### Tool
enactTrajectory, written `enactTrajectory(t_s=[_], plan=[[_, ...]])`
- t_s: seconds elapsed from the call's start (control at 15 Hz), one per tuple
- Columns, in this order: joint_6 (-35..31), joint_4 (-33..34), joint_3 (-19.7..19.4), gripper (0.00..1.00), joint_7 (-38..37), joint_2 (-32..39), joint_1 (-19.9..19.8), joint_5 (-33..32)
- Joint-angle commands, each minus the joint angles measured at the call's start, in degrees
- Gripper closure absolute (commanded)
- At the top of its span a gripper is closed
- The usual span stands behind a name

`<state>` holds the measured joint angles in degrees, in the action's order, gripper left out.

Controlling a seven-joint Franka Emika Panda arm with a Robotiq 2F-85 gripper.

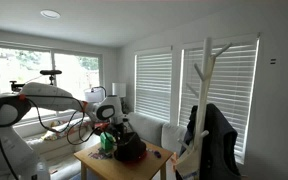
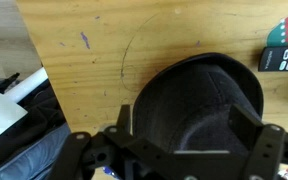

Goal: Put the hats on the coat rack

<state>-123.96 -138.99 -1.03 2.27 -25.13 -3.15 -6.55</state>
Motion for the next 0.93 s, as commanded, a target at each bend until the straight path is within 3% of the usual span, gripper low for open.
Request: enactTrajectory(t_s=[0.0,0.2,0.47,0.87], plan=[[0.2,0.1,-0.2,0.0,-0.1,0.0,0.3,-0.1],[0.2,0.1,-0.2,0.0,-0.1,0.0,0.3,-0.1],[-6.2,0.7,-2.0,0.0,0.3,1.5,-0.5,0.6],[-15.0,2.3,-5.5,0.0,2.5,4.4,1.3,7.8]])
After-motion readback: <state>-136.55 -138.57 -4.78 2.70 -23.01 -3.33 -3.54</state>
